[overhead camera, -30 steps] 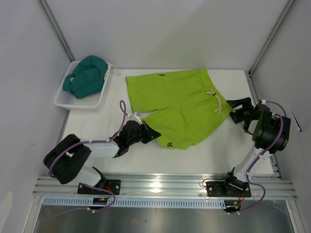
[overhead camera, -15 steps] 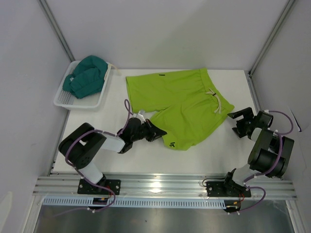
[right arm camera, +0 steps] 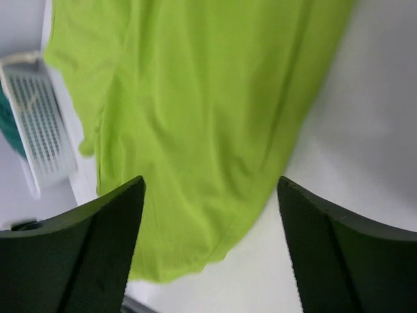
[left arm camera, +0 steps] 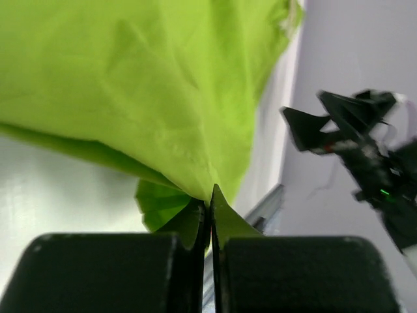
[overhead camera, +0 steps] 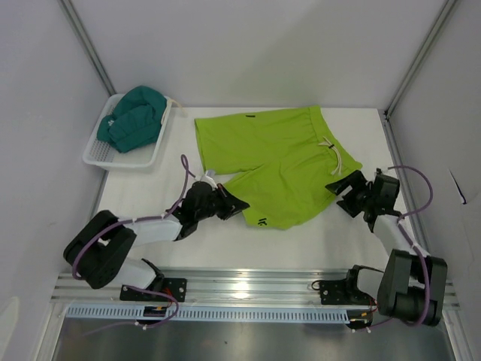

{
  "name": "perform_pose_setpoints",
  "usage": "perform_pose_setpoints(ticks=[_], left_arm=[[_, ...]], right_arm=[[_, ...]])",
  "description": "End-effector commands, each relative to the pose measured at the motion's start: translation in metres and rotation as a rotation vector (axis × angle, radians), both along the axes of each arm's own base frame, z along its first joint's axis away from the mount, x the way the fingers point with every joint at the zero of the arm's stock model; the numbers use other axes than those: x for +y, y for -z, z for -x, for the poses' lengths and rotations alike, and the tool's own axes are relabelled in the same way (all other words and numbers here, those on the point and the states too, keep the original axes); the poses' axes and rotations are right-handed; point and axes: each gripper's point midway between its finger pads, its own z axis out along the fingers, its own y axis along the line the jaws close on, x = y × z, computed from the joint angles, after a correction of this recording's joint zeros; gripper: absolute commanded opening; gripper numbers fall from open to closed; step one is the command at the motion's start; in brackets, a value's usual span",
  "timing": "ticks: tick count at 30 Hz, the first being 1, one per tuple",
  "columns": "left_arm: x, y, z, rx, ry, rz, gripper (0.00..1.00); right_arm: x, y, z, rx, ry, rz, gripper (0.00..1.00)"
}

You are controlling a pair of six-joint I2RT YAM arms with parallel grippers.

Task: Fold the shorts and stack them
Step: Flatten the shorts out

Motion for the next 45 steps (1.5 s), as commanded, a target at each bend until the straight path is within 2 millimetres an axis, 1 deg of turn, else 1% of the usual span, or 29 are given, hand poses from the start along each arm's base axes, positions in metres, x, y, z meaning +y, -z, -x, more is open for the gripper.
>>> perform_pose_setpoints(ticks=[1,2,3,4,5,7,8,11,12,14,15,16,17,18,19,20,22,25,28,29,30,31,33,35,38,41,42,44,45], left_arm=[[0.031,0.019,-0.005,0.001,-0.075,-0.21,0.0],[0.034,0.02,-0.005,-0.005,-0.077,-0.226,0.0],[0.037,0.024,-0.003,-0.002,-0.078,-0.241,0.0],[0.041,0.026,-0.003,-0.001,-0.089,-0.258,0.0],[0.043,0.028,-0.003,-0.005,-0.093,-0.27,0.0],[0.046,0.034,-0.003,0.006,-0.1,-0.289,0.0],[0.046,0.036,-0.003,0.012,-0.102,-0.293,0.0],[0.042,0.035,-0.007,0.014,-0.097,-0.296,0.0],[0.041,0.035,-0.008,0.016,-0.096,-0.296,0.0],[0.039,0.033,-0.013,0.011,-0.098,-0.302,0.0],[0.039,0.034,-0.014,0.013,-0.1,-0.307,0.0],[0.039,0.034,-0.015,0.012,-0.1,-0.311,0.0],[0.037,0.03,-0.019,0.002,-0.103,-0.309,0.0],[0.038,0.033,-0.019,0.008,-0.104,-0.316,0.0],[0.037,0.031,-0.021,0.006,-0.105,-0.317,0.0],[0.036,0.03,-0.021,0.003,-0.103,-0.315,0.0],[0.035,0.027,-0.022,-0.002,-0.103,-0.308,0.0],[0.036,0.019,-0.024,-0.015,-0.112,-0.302,0.0],[0.035,0.01,-0.026,-0.027,-0.109,-0.304,0.0],[0.036,0.01,-0.026,-0.026,-0.109,-0.307,0.0],[0.035,0.007,-0.026,-0.03,-0.108,-0.304,0.0],[0.035,0.006,-0.027,-0.032,-0.109,-0.303,0.0],[0.034,0.005,-0.028,-0.033,-0.11,-0.301,0.0],[0.033,0.006,-0.028,-0.031,-0.109,-0.301,0.0],[0.034,0.009,-0.028,-0.026,-0.111,-0.303,0.0],[0.032,0.01,-0.029,-0.027,-0.11,-0.298,0.0],[0.032,0.01,-0.029,-0.027,-0.112,-0.299,0.0],[0.032,0.01,-0.029,-0.027,-0.112,-0.299,0.0],[0.032,0.01,-0.029,-0.027,-0.112,-0.299,0.0]], right_arm=[[0.028,0.002,0.022,0.042,-0.065,0.031,0.8],[0.046,0.001,0.027,0.041,-0.12,0.034,0.77],[0.052,-0.002,0.03,0.041,-0.126,0.039,0.74],[0.057,-0.003,0.032,0.038,-0.137,0.041,0.68],[0.076,-0.004,0.039,0.032,-0.194,0.059,0.68],[0.091,-0.009,0.045,0.026,-0.222,0.074,0.68],[0.106,-0.008,0.053,0.028,-0.27,0.097,0.69],[0.128,-0.009,0.062,0.025,-0.303,0.11,0.73],[0.146,-0.011,0.072,0.011,-0.357,0.108,0.73],[0.158,-0.011,0.075,-0.008,-0.351,0.126,0.73],[0.176,-0.013,0.086,-0.031,-0.406,0.137,0.72],[0.181,-0.011,0.087,-0.029,-0.41,0.157,0.68],[0.182,-0.007,0.084,-0.037,-0.39,0.192,0.67],[0.191,-0.005,0.089,-0.035,-0.416,0.199,0.65],[0.195,0.0,0.089,-0.023,-0.425,0.204,0.62],[0.201,0.008,0.089,0.006,-0.438,0.209,0.59],[0.21,0.013,0.09,0.009,-0.452,0.212,0.52],[0.215,0.019,0.087,0.013,-0.436,0.228,0.49],[0.22,0.022,0.088,0.008,-0.433,0.232,0.49],[0.22,0.023,0.088,0.008,-0.43,0.24,0.52],[0.22,0.028,0.088,0.019,-0.426,0.248,0.56],[0.221,0.028,0.086,0.015,-0.413,0.243,0.61],[0.225,0.024,0.08,-0.005,-0.4,0.227,0.66],[0.225,0.027,0.077,-0.005,-0.372,0.227,0.68],[0.222,0.029,0.07,-0.004,-0.311,0.225,0.68],[0.219,0.029,0.063,-0.013,-0.26,0.226,0.59],[0.218,0.029,0.06,-0.019,-0.242,0.228,0.52],[0.215,0.027,0.057,-0.041,-0.21,0.218,0.46],[0.215,0.026,0.056,-0.047,-0.205,0.214,0.35]])
